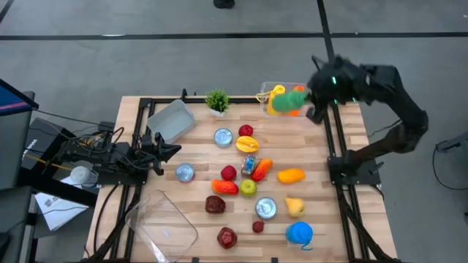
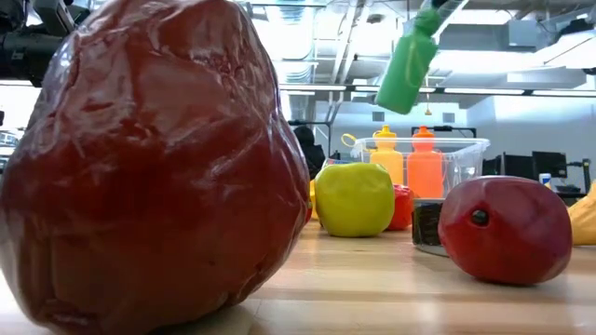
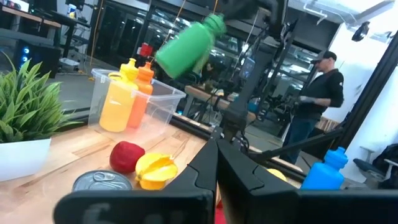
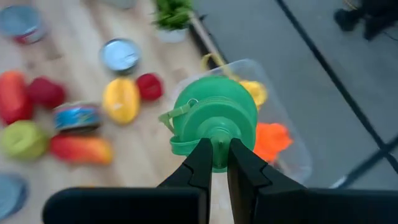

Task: Pick & Place Food Item
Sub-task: Put the green tumbler into the top transparent bin

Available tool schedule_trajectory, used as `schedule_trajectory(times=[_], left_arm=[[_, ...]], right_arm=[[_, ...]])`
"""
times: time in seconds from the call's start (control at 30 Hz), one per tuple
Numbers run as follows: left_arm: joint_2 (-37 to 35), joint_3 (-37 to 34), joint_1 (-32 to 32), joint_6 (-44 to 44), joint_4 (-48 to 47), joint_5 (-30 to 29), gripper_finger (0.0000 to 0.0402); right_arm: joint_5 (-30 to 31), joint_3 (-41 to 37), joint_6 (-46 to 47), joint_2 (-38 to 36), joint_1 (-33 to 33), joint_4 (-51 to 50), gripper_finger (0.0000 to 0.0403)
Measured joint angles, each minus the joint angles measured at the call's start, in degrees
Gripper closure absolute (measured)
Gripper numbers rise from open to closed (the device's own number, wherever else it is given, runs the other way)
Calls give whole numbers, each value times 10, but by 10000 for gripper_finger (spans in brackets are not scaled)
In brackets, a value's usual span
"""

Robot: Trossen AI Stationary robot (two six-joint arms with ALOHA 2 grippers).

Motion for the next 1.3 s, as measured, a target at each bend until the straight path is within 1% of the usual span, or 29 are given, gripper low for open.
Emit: schedule_trajectory(times=[0.13, 0.27, 0.33, 0.43, 0.57, 0.73, 1.0, 1.1, 1.3], left_arm=[[0, 0, 0, 0, 1, 0, 401], [0, 0, 0, 0, 1, 0, 401], [0, 0, 0, 0, 1, 0, 401], [0, 0, 0, 0, 1, 0, 402], [0, 0, 0, 0, 1, 0, 402], [0, 0, 0, 0, 1, 0, 402], [0, 0, 0, 0, 1, 0, 401], [0, 0, 0, 0, 1, 0, 401], [0, 0, 0, 0, 1, 0, 401]], right_arm=[[-24, 51, -55, 59, -64, -2, 383], [-50, 59, -78, 81, -99, -3, 383], [-63, 58, -86, 81, -113, -2, 383], [-63, 58, -90, 69, -121, -2, 383], [-65, 58, -77, 40, -149, -2, 385], [-82, 11, -48, -7, -184, -2, 387], [-98, -104, -32, -67, -190, -4, 387], [-109, -119, -36, -65, -189, -4, 387], [-108, -109, -62, -11, -187, 5, 387]])
